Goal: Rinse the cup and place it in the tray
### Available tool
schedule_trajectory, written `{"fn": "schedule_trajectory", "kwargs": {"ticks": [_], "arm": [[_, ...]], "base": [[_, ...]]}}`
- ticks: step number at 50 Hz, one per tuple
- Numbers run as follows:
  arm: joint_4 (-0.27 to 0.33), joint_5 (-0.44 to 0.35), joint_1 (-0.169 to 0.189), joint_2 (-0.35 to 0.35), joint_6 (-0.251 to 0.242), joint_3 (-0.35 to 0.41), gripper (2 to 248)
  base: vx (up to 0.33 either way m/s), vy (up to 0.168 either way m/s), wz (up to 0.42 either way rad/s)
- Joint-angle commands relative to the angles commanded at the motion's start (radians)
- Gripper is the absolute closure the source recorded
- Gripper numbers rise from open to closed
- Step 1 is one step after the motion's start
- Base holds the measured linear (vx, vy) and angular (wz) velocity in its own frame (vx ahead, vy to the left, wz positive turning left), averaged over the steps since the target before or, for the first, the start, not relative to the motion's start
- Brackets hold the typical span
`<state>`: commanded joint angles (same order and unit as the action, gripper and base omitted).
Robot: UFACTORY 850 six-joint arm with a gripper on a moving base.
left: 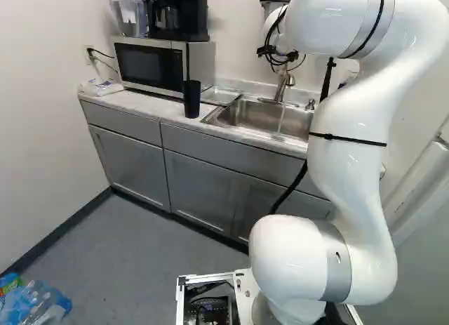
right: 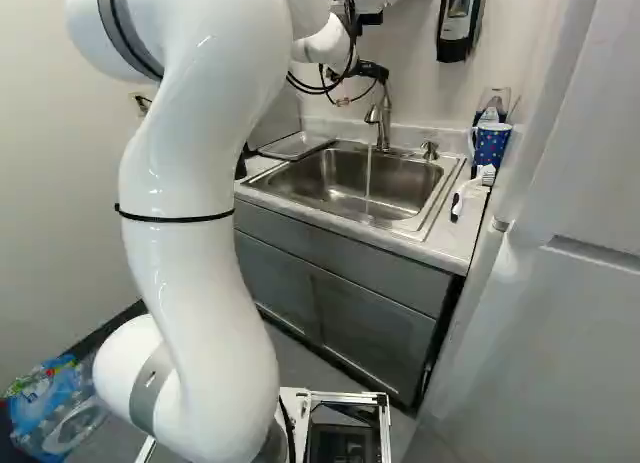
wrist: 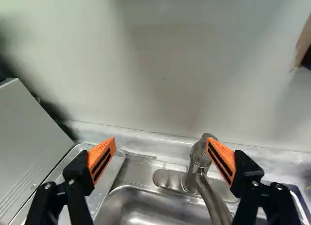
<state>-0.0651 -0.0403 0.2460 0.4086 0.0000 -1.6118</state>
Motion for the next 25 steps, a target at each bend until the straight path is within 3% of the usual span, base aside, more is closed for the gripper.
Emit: {"fn": "schedule_trajectory", "kwargs": {"ticks": [25], "arm": [[0.0, 0.0, -0.048, -0.056, 0.0, 0.067, 3]], "base": [[0.0, 0.0, 0.0]]}}
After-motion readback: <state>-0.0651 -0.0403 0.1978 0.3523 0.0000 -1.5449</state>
